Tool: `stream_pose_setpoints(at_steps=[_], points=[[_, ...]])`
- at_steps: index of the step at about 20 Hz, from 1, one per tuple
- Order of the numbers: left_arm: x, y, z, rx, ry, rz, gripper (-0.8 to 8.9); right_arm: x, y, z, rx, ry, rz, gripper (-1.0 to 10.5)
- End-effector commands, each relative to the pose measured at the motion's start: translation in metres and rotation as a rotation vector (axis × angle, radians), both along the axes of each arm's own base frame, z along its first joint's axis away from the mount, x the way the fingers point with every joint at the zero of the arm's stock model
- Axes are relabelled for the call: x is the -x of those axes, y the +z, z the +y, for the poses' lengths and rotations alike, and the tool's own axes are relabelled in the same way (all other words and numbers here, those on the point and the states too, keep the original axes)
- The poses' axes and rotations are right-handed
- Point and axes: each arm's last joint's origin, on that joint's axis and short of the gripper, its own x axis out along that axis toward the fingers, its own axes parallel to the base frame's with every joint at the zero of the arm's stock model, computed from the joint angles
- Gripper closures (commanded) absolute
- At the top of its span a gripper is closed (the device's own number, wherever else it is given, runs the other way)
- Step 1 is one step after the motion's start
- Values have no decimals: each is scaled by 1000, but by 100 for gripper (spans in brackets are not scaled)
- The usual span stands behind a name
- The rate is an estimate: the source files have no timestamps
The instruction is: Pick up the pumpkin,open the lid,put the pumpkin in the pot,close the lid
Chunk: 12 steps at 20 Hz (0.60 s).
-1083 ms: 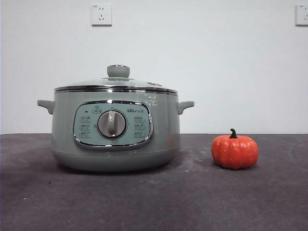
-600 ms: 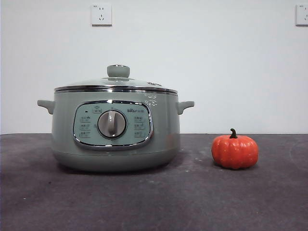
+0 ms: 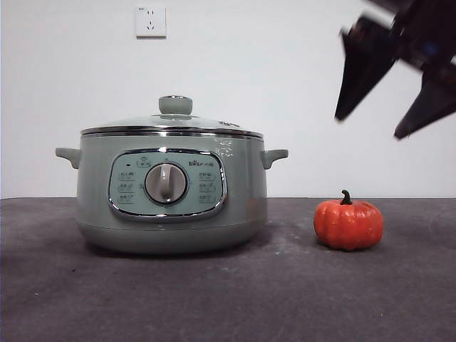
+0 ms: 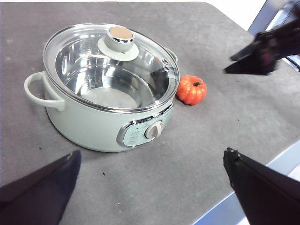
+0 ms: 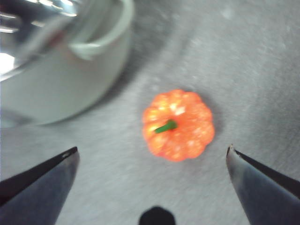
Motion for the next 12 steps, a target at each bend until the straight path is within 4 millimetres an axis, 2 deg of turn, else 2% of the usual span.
stream_pose_setpoints(at_steps=[1, 7, 12], points=[[0, 1, 0, 4, -5, -6, -3, -15, -18, 7, 26, 14, 21, 192], [0, 1, 0, 4, -3, -5, -3, -43, -61, 25, 101, 5, 42, 192], [0, 1, 0, 5, -4, -5, -3, -53, -84, 31, 166, 9, 59, 192]])
